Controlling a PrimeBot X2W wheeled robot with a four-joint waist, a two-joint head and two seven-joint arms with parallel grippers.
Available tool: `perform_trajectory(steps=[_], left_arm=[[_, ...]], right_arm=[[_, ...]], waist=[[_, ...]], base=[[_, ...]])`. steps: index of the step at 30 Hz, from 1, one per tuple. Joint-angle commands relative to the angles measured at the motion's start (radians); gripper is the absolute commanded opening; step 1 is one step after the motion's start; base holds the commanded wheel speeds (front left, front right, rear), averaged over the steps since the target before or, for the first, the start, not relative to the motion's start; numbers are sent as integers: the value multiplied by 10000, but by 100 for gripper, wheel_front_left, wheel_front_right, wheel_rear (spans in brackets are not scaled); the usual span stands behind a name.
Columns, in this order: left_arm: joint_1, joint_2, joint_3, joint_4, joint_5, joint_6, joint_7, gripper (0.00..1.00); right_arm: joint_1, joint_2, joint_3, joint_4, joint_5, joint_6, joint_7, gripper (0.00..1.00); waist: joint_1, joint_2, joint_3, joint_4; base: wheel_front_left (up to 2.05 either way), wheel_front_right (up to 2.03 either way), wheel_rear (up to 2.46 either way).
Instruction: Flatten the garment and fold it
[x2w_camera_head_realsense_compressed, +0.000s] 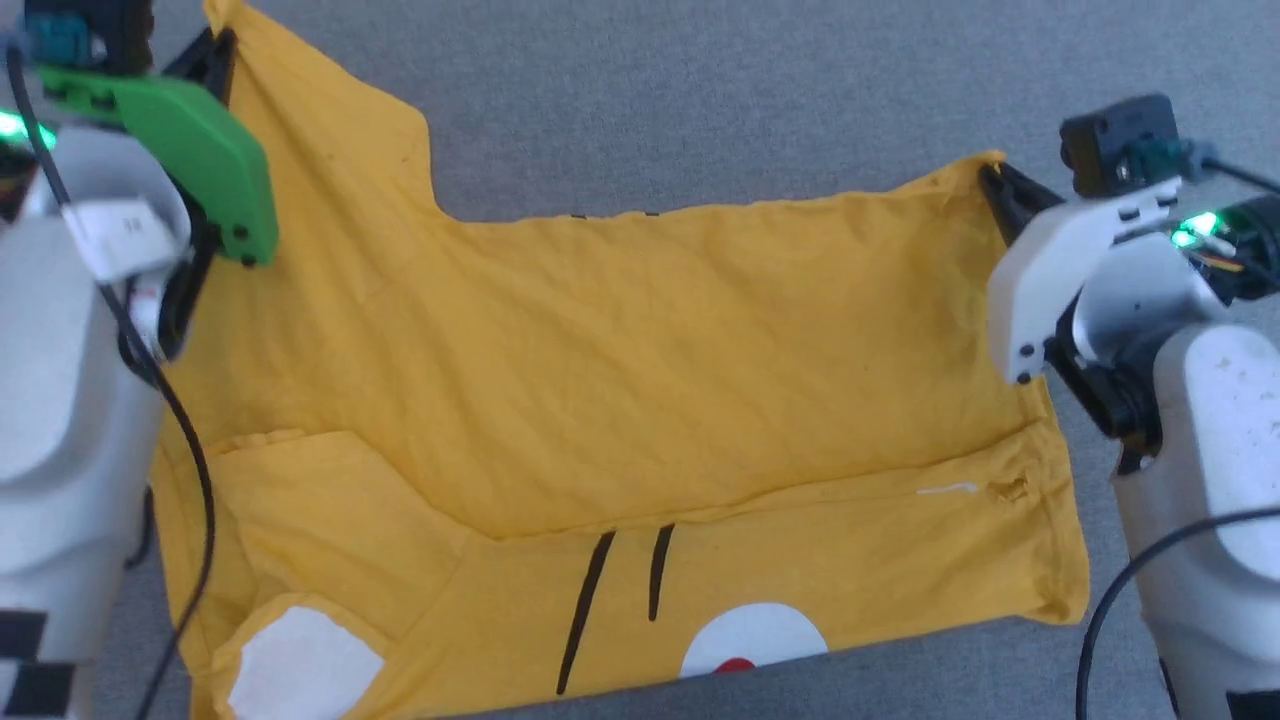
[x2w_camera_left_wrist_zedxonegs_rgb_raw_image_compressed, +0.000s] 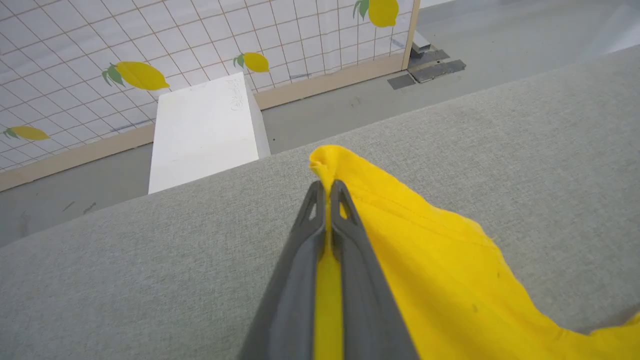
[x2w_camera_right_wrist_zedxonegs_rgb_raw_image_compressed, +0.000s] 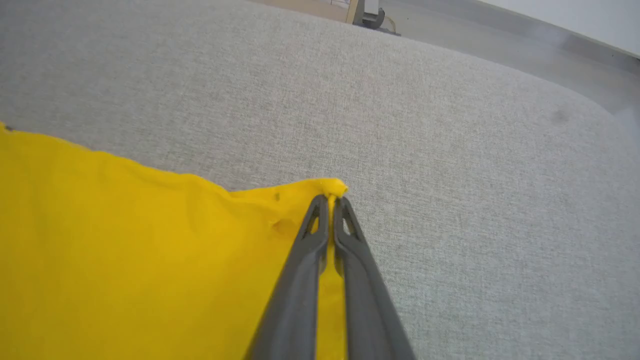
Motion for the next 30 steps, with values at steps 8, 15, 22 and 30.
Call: perform_trajectory(steps=[8,15,22,30], left_arm=[[3034,-302,410,-1107,-566,317,-1978,0],[5855,-630,510,-2453,-1177,777,-2622,0],[8377,-893,497,-3189,-2050,904,-2755,0],[9503,-1206,285,-2845,-2521,665,-3055,0]], right_arm=[[1885,-224,18,-52,7,-17,-2812,0],[3536,-101,-639,176,62,-17,-3924,0],[4818,-113,-1238,369,241,-17,-3446,0],[5479,-424,-1465,267,270,-17,-1842,0]], waist=[[0,0,-2368,895],[0,0,-3363,1443],[0,0,-3816,1887],[0,0,-3826,2157]], base=[[0,0,0],[0,0,0],[0,0,0],[0,0,0]])
